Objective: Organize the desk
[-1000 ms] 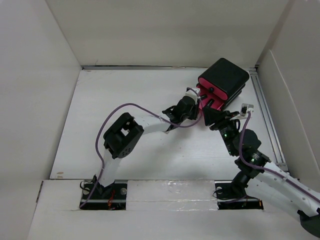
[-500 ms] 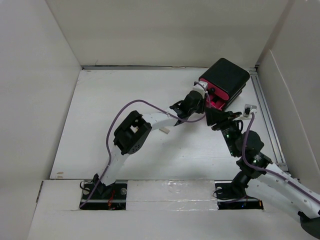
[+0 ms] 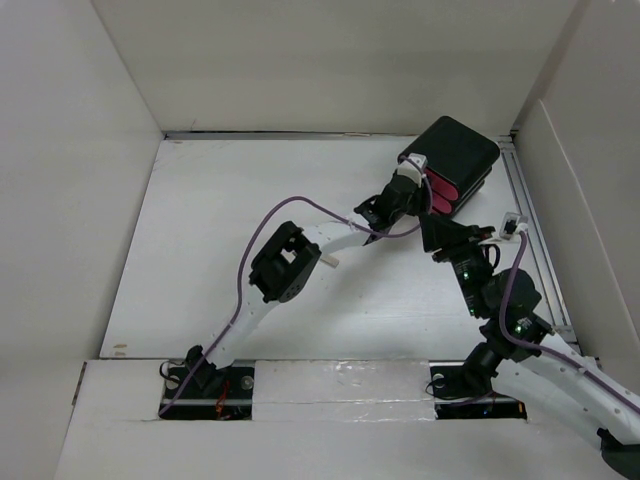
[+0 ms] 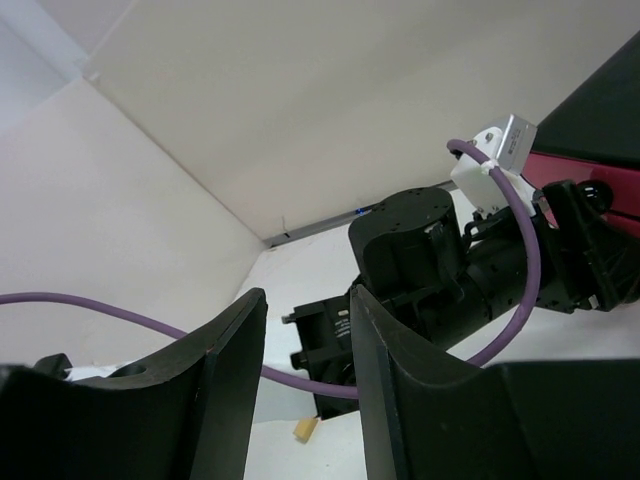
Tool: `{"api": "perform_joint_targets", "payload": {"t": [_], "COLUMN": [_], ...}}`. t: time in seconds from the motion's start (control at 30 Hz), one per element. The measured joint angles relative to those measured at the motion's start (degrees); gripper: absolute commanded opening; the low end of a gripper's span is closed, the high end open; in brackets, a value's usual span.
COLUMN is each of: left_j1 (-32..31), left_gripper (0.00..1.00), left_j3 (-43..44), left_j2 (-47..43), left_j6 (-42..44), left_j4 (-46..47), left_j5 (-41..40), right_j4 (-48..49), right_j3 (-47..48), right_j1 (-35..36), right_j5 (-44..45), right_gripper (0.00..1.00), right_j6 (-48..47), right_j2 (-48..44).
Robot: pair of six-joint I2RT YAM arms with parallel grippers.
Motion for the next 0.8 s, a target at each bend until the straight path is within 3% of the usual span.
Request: {"api": "perform_joint_targets", "payload": {"t": [0.27, 0.37, 0.47, 0.6, 0.7, 0.8], "left_j1": [0.04, 0.04, 0.04, 0.07, 0.17, 0.24], "left_gripper": [0.54, 0.68, 0.72, 0.66, 0.65, 0.63], "left_j3": [1.25, -2.89, -15.41, -23.56, -23.21, -17.55], "left_j2": [1.99, 0.55, -4.85, -10.19, -11.37, -10.1], "left_j6": [-2.05, -2.6, -2.82, -2.82, -2.69, -2.58], "left_j4": [1.09, 4.39, 7.41, 8.9, 9.97, 6.54], "left_j5": [1.05, 0.76, 0.28, -0.31, 0.02, 1.2], "right_j4": [0.0, 0.0, 0.02, 0.15, 0.13, 0.09], "right_j3": [0.0, 0.0, 0.0, 0.0, 0.0, 0.0], "right_j1": [0.0, 0.0, 0.0, 0.0, 0.0, 0.0], "right_j5": [0.0, 0.0, 0.0, -0.02, -0.04, -0.07], "right_gripper": [0.45, 0.45, 0.45, 0.45, 0.45, 0.4], "right_j6": [0.0, 0.0, 0.0, 0.0, 0.0, 0.0], "right_j2": [0.33, 0.33, 0.39, 1.07, 1.81, 1.84]}}
